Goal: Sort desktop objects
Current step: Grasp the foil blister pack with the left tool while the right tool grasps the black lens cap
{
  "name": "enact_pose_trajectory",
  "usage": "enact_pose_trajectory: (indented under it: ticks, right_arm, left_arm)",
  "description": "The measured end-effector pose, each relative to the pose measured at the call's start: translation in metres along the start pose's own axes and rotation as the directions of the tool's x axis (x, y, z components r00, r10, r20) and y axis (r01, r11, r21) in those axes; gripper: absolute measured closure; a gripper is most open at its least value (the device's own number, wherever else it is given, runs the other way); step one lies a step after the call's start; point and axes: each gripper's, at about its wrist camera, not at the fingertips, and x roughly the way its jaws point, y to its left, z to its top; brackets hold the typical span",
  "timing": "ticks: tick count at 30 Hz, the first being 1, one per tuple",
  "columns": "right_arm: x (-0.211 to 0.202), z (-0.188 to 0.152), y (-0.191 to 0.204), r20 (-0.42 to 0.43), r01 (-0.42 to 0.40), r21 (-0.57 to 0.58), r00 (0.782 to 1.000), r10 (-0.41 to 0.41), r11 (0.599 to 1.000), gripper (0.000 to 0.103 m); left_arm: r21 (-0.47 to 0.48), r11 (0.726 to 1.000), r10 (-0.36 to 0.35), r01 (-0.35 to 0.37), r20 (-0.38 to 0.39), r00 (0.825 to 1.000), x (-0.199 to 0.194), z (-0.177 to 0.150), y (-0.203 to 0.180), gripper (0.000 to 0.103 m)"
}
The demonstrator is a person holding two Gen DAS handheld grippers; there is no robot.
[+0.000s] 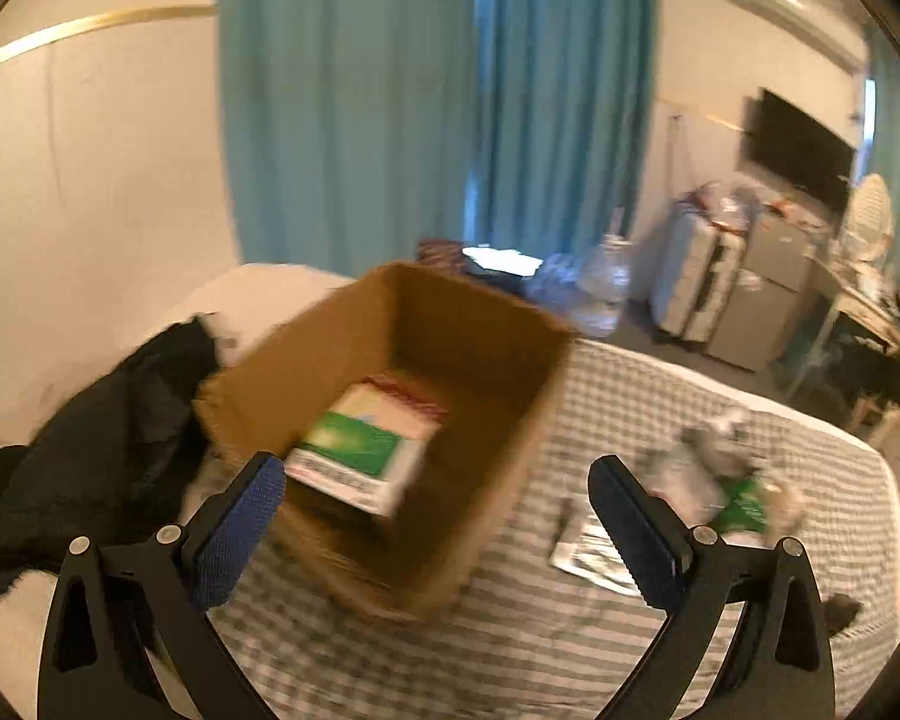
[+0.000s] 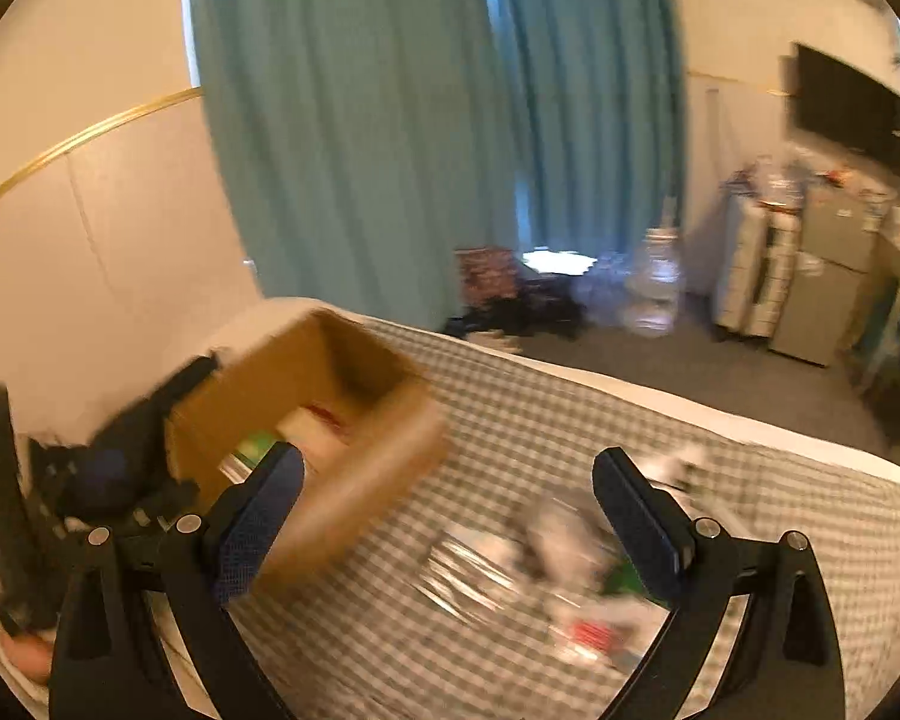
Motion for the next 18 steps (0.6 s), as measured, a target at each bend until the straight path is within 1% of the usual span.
enact_pose_trajectory:
  ticks: [2, 4, 5, 6, 9, 10, 11, 12, 13, 15, 16, 18]
  right_arm:
    - [-0.021, -0.018, -0.025, -0.013, 0.032, 0.029, 0.999, -0.031, 0.999, 0.005]
    - [-0.038, -0.045, -0.061, -0.07, 0.077, 0.072, 0.995, -0.072, 0.994, 0.005]
    - [-0.045, -0.057, -0.08, -0.103, 0.123, 0.084, 0.988, -0.114, 0.989, 0.005]
    - [-0.053, -0.077, -0.102, -0.144, 0.185, 0.092, 0.975, -0.17, 0.979, 0.005]
    - [-0.069, -0.119, -0.151, -0.214, 0.286, 0.143, 0.944, -0.252, 0.948, 0.005]
    - [-0.074, -0.139, -0.175, -0.242, 0.306, 0.185, 0.935, -0.259, 0.934, 0.005]
    - [-0.078, -0.15, -0.189, -0.267, 0.313, 0.214, 0.93, -0.252, 0.926, 0.005]
    - [-0.078, -0.167, -0.211, -0.312, 0.324, 0.263, 0.92, -0.237, 0.909, 0.005]
    - [-0.076, -0.177, -0.222, -0.34, 0.337, 0.287, 0.911, -0.234, 0.896, 0.005]
    - [-0.071, -0.197, -0.24, -0.402, 0.376, 0.307, 0.884, -0.24, 0.874, 0.005]
    - [-0.067, -0.206, -0.248, -0.414, 0.376, 0.324, 0.881, -0.227, 0.868, 0.005]
    - [-0.06, -0.216, -0.259, -0.427, 0.363, 0.362, 0.883, -0.193, 0.859, 0.005]
  left_arm:
    - [0.007, 0.999, -0.039, 0.039, -0.015, 0.999, -0.005, -0.008, -0.03, 0.0]
    - [0.007, 0.998, -0.067, 0.067, -0.039, 0.997, -0.005, -0.024, -0.057, 0.0]
    - [0.008, 0.997, -0.078, 0.078, -0.052, 0.996, -0.003, -0.033, -0.068, 0.0]
    - [0.011, 0.996, -0.084, 0.085, -0.07, 0.994, -0.001, -0.044, -0.079, 0.0]
    - [0.036, 0.994, -0.097, 0.103, -0.143, 0.985, 0.013, -0.076, -0.111, 0.0]
    - [0.063, 0.992, -0.097, 0.109, -0.169, 0.981, 0.018, -0.086, -0.121, 0.0]
    - [0.095, 0.989, -0.095, 0.115, -0.19, 0.977, 0.022, -0.095, -0.13, 0.0]
    - [0.124, 0.985, -0.089, 0.116, -0.203, 0.975, 0.026, -0.101, -0.138, 0.0]
    - [0.148, 0.982, -0.081, 0.114, -0.209, 0.974, 0.028, -0.108, -0.147, 0.0]
    - [0.172, 0.978, -0.075, 0.115, -0.227, 0.971, 0.034, -0.116, -0.157, 0.0]
    - [0.179, 0.976, -0.077, 0.121, -0.236, 0.969, 0.039, -0.118, -0.162, 0.0]
    - [0.193, 0.973, -0.075, 0.122, -0.236, 0.969, 0.046, -0.123, -0.168, 0.0]
